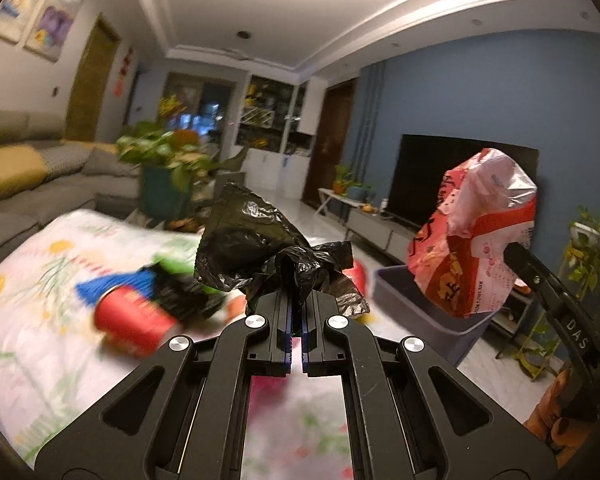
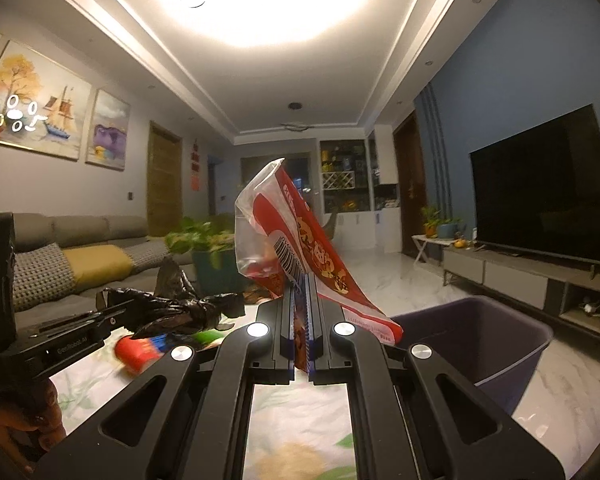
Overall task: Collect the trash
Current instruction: 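Lift the black bag and snack bag toward the grey bin with both grippers, then open both grippers over the grey bin to drop the bags, then move both grippers back to the trash pile on the table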
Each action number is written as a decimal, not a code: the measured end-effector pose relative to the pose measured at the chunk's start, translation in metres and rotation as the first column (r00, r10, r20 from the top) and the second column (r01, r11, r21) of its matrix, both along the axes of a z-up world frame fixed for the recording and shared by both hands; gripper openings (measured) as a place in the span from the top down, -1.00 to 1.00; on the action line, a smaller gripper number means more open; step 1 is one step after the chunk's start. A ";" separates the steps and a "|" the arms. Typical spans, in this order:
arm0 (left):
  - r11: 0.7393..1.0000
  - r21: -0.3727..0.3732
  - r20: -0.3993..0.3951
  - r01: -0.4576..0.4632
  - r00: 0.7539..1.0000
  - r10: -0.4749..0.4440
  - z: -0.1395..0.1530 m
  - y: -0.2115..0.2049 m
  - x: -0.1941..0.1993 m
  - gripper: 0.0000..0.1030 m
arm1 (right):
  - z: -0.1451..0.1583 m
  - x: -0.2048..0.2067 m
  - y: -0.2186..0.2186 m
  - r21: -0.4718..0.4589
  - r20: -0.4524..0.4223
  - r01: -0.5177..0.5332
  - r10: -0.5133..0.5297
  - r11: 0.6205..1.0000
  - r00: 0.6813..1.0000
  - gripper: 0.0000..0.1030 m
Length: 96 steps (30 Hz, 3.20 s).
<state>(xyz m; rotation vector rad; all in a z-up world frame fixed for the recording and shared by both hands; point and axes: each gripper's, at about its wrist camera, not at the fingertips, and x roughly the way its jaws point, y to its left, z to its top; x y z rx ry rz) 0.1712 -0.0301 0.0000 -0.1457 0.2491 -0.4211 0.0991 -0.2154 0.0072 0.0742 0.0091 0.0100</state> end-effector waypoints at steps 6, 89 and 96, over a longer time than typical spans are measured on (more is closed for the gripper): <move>0.994 0.019 0.045 0.110 0.993 -0.111 0.019 -0.063 0.019 0.96 | 0.008 0.002 -0.041 0.001 0.025 0.116 -0.116 0.993 0.993 0.90; 0.883 0.137 -0.083 -0.449 0.883 0.462 -0.024 0.075 0.057 -0.80 | -0.017 0.036 -0.074 0.109 -0.087 0.145 -0.136 0.983 0.987 -0.67; 0.787 0.190 -0.140 -0.588 0.777 0.614 -0.039 0.158 0.084 -0.85 | -0.016 0.041 -0.042 0.099 -0.099 0.095 -0.086 0.991 0.991 -0.67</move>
